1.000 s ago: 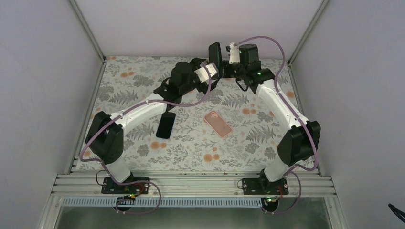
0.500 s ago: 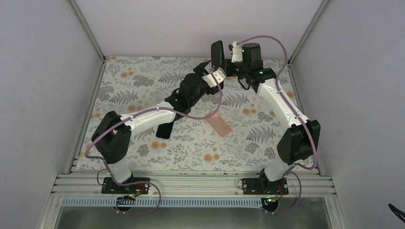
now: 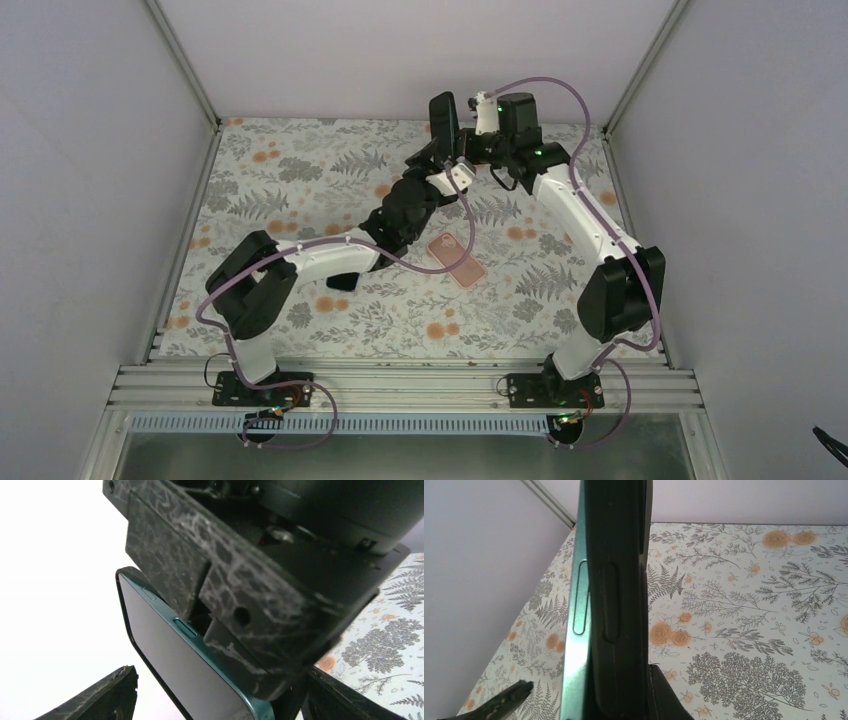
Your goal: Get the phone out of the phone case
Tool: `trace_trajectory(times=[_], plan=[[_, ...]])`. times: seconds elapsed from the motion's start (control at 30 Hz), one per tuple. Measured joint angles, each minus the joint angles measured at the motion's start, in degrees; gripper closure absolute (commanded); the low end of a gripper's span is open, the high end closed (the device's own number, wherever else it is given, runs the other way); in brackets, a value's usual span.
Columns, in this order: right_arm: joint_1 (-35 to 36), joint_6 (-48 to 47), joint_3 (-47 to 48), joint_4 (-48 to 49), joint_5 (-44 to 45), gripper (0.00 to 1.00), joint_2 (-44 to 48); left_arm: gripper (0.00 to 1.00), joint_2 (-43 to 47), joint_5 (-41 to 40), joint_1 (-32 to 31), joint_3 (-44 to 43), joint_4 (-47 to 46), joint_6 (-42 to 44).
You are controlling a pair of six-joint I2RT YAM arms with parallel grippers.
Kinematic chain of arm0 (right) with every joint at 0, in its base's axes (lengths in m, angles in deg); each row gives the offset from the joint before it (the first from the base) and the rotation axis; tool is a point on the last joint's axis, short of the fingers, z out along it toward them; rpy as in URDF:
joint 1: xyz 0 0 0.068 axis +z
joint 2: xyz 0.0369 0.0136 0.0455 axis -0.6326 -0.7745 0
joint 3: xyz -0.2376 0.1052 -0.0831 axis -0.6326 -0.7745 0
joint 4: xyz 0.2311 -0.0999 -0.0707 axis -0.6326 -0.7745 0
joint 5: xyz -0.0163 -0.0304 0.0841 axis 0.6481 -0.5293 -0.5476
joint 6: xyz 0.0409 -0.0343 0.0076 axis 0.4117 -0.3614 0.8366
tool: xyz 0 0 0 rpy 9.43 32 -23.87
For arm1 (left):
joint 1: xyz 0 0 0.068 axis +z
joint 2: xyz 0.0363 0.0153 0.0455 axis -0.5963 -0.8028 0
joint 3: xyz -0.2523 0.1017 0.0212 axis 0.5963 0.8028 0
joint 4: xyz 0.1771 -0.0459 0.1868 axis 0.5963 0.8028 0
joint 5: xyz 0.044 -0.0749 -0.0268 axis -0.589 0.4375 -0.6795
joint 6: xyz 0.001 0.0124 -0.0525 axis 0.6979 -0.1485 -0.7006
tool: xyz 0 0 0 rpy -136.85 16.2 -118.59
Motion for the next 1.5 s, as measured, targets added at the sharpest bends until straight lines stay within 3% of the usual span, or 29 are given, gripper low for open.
trace_trajectory(times=[0.5, 1.5], plan=[[-0.07, 0.04, 0.00, -0.28, 0.28, 0.97, 0.00, 0.15, 5.29, 8.13, 0.52, -0.26, 11.21, -6.19], [-0.09, 0.02, 0.02, -0.31, 0.20, 0.97, 0.00, 0.16, 6.51, 7.72, 3.17, 0.13, 11.04, -6.10]])
